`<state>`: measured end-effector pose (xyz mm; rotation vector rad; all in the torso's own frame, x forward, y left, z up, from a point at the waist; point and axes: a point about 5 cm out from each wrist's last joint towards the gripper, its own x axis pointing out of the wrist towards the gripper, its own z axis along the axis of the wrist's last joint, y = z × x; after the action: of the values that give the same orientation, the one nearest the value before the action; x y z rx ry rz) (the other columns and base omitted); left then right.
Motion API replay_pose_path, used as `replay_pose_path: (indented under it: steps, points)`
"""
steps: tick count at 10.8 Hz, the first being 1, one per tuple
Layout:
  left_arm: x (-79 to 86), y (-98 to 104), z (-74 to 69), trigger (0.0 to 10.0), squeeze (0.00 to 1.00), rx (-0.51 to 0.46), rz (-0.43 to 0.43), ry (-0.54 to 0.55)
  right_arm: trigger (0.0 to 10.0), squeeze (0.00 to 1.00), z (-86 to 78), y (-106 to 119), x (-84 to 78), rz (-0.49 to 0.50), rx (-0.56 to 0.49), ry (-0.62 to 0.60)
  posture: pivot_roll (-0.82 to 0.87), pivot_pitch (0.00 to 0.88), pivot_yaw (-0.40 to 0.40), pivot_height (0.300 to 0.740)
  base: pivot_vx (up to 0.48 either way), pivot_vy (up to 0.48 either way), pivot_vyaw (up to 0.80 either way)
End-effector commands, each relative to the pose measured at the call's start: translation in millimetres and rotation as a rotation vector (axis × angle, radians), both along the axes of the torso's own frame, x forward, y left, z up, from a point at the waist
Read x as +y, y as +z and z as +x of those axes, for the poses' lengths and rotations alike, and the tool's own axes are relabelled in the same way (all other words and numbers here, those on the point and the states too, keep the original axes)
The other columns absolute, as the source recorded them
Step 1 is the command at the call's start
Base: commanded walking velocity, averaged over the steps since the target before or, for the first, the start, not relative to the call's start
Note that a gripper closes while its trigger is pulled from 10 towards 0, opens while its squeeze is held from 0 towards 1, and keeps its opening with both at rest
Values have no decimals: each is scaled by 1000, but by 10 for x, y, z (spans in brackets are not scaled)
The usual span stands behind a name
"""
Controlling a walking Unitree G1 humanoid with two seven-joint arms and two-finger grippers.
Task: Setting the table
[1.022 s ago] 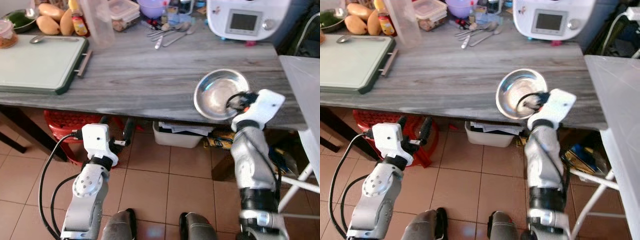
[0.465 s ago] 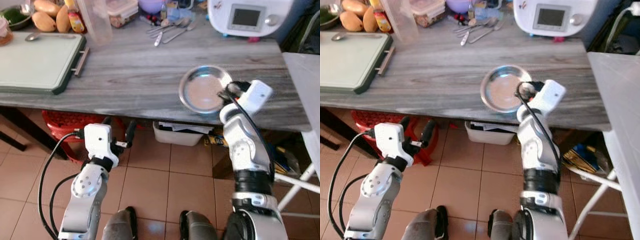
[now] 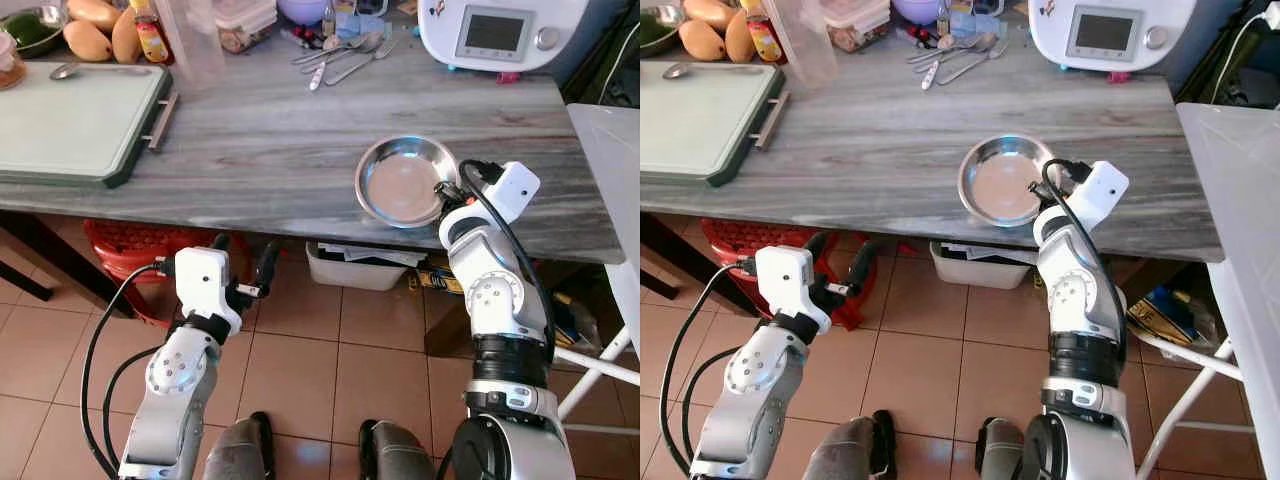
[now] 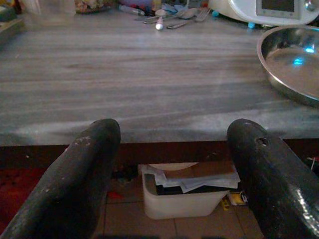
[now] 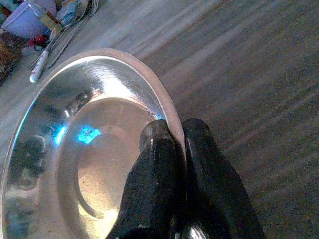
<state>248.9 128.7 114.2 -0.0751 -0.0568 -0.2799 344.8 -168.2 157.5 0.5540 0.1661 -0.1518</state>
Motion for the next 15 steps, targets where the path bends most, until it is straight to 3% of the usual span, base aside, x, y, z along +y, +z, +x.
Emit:
replay_pose_path:
  steps: [1, 4, 5, 6, 10, 11, 12, 13, 14, 15]
  points:
    - [-2, 2, -3, 10000, 0, -1, 9, -8, 10000, 1000, -56, -156, -15, 1, 71, -5, -26, 185, 25, 740, 0, 0, 0]
    - [16, 10, 20, 10000, 0, -9, 20, 4, 10000, 1000, -14, -68, -51, -103, 16, 6, -25, 180, 28, 740, 0, 0, 0]
    - [25, 16, 29, 10000, 0, -12, 25, 11, 10000, 137, 4, 6, -52, -157, -35, 18, -24, 179, 30, 740, 0, 0, 0]
    - [32, 19, 31, 10000, 0, -15, 28, 18, 10000, 0, 9, 39, -47, -188, -55, 22, -24, 179, 30, 740, 0, 0, 0]
    - [58, 31, 46, 10000, 0, -25, 38, 42, 10000, 0, 99, 103, -45, -282, -112, -1, -16, 182, 29, 740, 0, 0, 0]
    - [78, 46, 45, 10000, 0, -31, 40, 53, 10000, 0, 102, 171, 3, -294, -171, 33, -9, 186, 25, 740, 0, 0, 0]
    - [107, 46, 48, 10000, 0, -31, 42, 70, 10000, 0, 26, 266, 180, -392, -296, 156, -8, 186, 24, 740, 0, 0, 0]
    - [108, 49, 54, 10000, 0, -33, 39, 78, 10000, 827, -32, 302, 261, -489, -359, 197, -12, 188, 24, 740, 0, 0, 0]
    - [102, 54, 59, 10000, 0, -36, 38, 80, 10000, 1000, -93, 317, 337, -549, -415, 235, -12, 188, 24, 740, 0, 0, 0]
    - [110, 53, 65, 10000, 0, -35, 42, 92, 10000, 1000, -159, 300, 423, -577, -451, 292, -18, 188, 23, 740, 0, 0, 0]
